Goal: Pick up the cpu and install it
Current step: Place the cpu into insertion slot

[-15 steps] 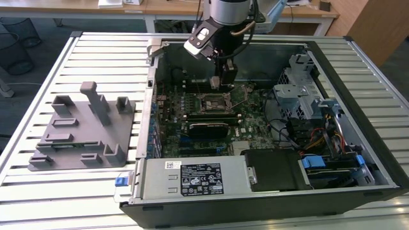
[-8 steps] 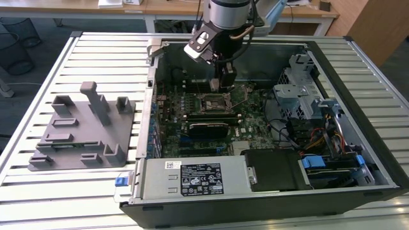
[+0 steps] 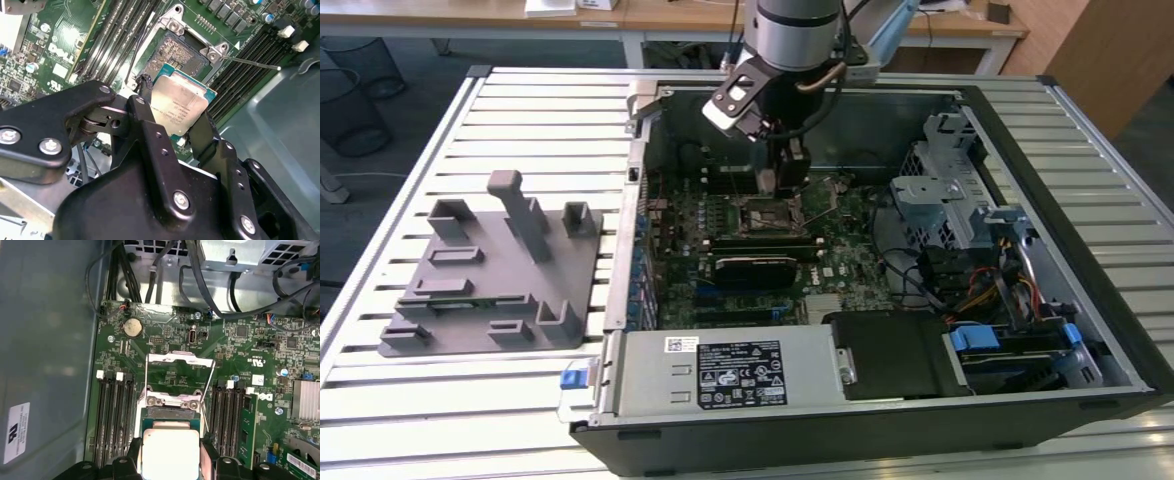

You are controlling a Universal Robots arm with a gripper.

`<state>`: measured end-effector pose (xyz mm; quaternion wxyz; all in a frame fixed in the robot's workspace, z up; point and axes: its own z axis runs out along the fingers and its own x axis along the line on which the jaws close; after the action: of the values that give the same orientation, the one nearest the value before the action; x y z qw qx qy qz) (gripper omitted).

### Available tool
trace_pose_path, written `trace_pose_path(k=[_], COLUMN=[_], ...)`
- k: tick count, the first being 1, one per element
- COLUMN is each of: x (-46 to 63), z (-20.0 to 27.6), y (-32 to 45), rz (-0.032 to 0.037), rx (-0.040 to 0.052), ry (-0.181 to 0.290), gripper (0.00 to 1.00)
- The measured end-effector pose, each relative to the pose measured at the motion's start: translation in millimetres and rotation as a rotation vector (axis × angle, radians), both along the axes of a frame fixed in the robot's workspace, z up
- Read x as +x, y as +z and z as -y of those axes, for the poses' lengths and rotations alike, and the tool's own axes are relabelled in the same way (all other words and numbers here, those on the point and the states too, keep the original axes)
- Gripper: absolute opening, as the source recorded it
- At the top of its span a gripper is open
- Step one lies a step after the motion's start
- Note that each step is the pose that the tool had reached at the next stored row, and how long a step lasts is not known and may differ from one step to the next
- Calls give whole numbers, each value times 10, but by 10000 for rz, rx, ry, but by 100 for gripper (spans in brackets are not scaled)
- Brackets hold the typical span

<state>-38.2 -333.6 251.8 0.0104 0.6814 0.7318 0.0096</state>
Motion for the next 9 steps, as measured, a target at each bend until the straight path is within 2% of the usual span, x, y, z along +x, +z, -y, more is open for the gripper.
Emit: trace_pose_path(k=[9], x=[-32], z=[0], y=[-98], rz=[0], rx=[-1], ry=[-2], gripper=[54])
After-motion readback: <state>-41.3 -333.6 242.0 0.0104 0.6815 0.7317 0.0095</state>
